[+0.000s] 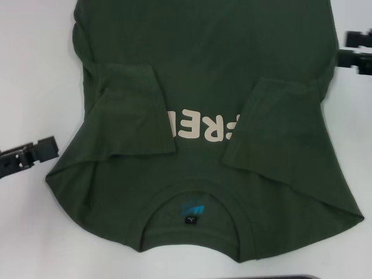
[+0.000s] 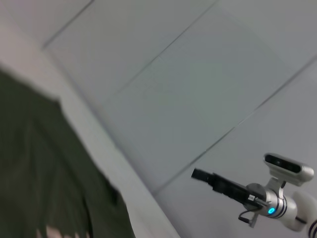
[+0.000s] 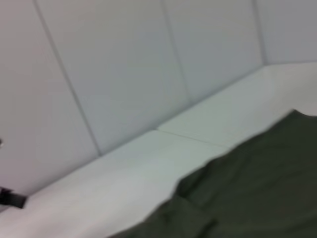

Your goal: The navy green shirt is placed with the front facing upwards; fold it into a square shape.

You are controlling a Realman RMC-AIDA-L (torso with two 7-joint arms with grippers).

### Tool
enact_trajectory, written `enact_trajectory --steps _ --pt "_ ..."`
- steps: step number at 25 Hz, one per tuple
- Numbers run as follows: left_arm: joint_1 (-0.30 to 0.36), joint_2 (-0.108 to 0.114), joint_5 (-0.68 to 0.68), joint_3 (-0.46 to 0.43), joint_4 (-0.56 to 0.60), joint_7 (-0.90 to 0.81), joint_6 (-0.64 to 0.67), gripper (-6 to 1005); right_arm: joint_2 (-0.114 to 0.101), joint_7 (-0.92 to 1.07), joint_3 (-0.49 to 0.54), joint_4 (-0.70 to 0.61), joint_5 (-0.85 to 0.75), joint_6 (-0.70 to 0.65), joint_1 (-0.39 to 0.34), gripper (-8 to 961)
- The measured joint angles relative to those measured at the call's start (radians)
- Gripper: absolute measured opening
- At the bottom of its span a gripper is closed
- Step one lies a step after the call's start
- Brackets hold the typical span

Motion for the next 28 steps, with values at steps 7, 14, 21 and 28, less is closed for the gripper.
enact_trajectory --steps 7,14,21,28 --pt "0.007 0.025 0.066 0.001 -0.007 -0.400 -0.037 690 -0.032 0.216 0.016 0.024 0.001 -0.008 -0.035 715" --pt "0.011 0.026 0.222 -0.053 -0.017 -0.505 -0.127 690 -0.016 0.233 0.014 0.027 -0.004 0.009 -0.034 716" --pt "0.008 0.020 0.260 -0.053 -0.012 -0.529 -0.162 691 -0.026 0.257 0.016 0.027 -0.001 0.020 -0.025 716" --pt "-0.011 0.001 0.318 -0.048 -0.011 -0.510 -0.225 691 -0.026 0.260 0.016 0.043 -0.002 0.036 -0.016 716"
